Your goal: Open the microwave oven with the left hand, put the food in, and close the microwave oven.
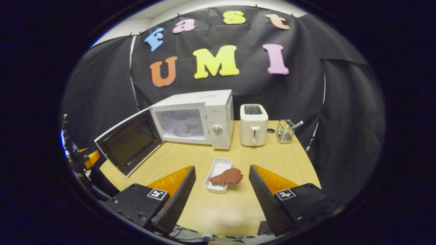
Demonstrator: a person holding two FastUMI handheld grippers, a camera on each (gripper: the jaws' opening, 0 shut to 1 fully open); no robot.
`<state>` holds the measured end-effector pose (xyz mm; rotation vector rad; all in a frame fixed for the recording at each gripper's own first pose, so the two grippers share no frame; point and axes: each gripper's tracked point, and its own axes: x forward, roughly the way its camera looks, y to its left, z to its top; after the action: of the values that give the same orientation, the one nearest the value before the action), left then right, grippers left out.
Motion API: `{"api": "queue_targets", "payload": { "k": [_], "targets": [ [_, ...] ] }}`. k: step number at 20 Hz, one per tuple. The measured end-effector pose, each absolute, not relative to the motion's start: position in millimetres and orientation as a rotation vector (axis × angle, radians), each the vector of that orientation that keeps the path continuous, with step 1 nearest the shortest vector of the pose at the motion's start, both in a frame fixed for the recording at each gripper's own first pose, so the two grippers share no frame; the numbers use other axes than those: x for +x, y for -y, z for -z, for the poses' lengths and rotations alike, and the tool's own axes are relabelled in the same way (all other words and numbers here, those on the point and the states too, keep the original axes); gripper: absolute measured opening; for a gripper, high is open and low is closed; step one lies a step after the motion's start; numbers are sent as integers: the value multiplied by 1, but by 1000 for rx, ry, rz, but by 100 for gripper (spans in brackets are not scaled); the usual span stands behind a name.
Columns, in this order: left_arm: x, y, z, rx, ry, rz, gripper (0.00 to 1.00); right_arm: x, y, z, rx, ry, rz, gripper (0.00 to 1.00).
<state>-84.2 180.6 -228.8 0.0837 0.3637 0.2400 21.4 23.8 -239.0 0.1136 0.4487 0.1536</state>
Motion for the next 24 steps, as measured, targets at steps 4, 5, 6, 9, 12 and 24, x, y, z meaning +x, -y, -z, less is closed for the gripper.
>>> {"api": "queue_targets", "payload": {
  "k": [4, 5, 6, 9, 12, 24],
  "targets": [
    [-73, -136, 219, 82, -389, -181, 95, 52, -19, 301, 227, -563, -222, 96],
    [-69, -128, 214, 86, -401, -181, 95, 60, -23, 313, 257, -586, -245, 94],
    [-65, -118, 206, 78, -403, -177, 95, 69, -27, 324, 273, -611, -268, 82],
    [-47, -85, 169, 56, -359, -172, 95, 92, -34, 345, 313, -654, -331, 93],
    [-29, -59, 135, 55, -312, -166, 95, 112, -40, 346, 382, -683, -400, 78],
    [-5, -10, 103, 95, -308, -212, 95, 126, -47, 310, 498, -758, -555, 16]
  ]
}}
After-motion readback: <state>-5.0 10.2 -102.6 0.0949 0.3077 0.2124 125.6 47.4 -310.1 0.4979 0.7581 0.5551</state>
